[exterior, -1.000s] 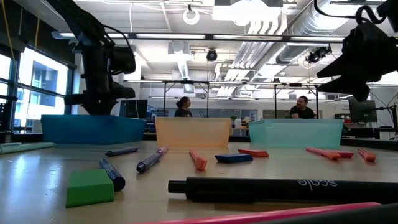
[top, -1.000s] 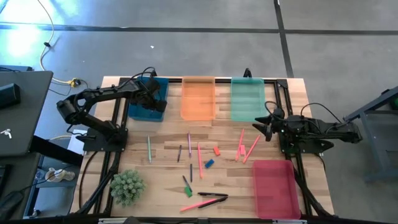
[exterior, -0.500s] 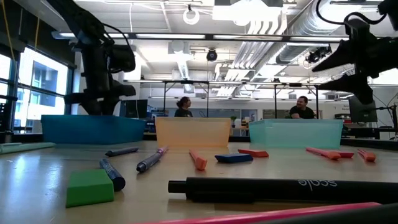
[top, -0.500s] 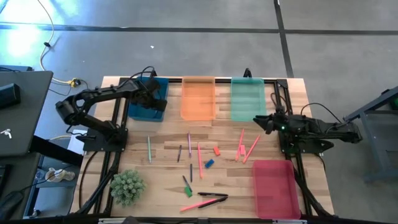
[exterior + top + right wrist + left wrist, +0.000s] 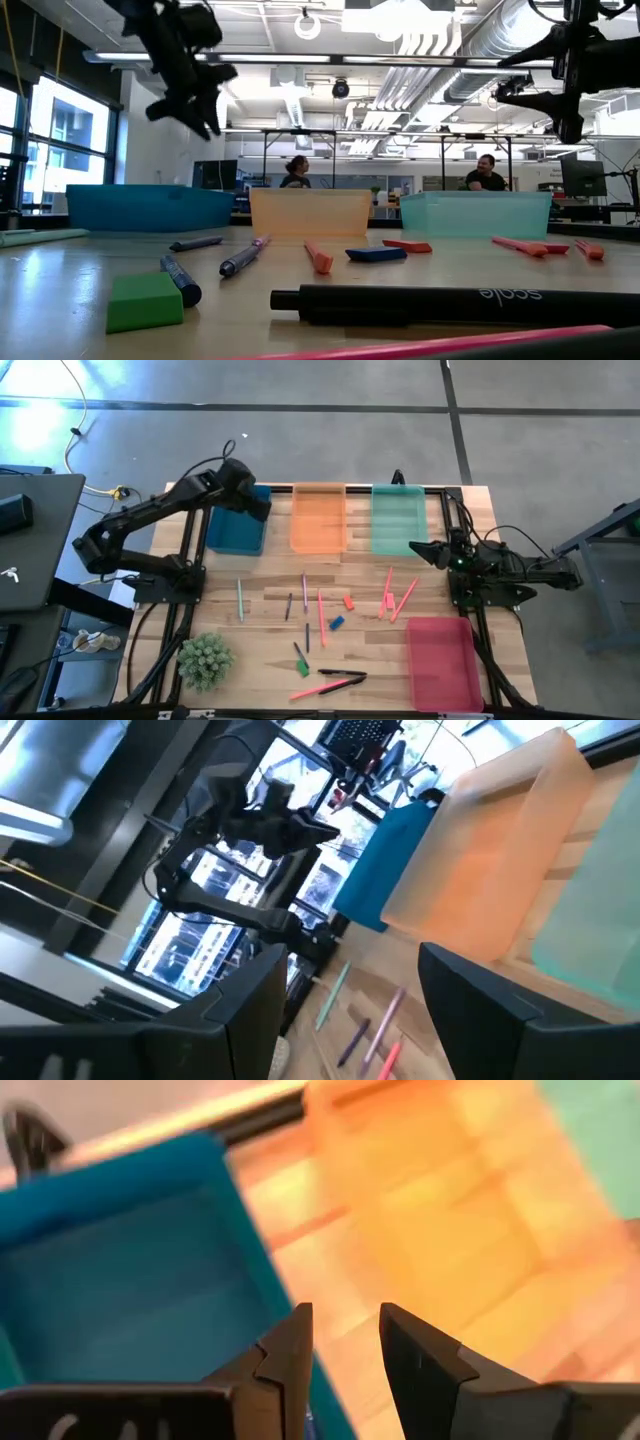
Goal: Sort crayons/erasers/pens/pencils in bins
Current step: Put the pink eraser into the green bin
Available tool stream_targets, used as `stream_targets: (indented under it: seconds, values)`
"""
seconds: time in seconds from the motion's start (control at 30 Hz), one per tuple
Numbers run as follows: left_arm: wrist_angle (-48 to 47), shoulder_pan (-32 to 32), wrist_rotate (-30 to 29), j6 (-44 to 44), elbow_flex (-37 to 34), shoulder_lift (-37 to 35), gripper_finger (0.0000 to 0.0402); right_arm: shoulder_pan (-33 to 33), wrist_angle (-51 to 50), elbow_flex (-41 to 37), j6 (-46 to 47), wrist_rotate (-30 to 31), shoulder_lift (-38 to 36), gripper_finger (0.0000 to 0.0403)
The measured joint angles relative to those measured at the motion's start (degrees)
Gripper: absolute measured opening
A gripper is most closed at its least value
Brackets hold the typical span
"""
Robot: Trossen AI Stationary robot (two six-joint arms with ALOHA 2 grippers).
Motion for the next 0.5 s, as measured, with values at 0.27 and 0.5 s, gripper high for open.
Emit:
stream_targets:
  seconds: [0.27, 0.5]
  values:
    - [0.0, -2.9, 2.4, 1.2, 1.1, -7.2, 0.0104, 0.0, 2.6, 3.4, 2.1, -2.4, 6.9, 0.0220]
    - [-2.1, -6.4, 2.4, 1.2, 0.9, -10.4, 0.0102, 0.0, -12.5, 16.8, 4.5, -4.4, 20.6, 0.0220]
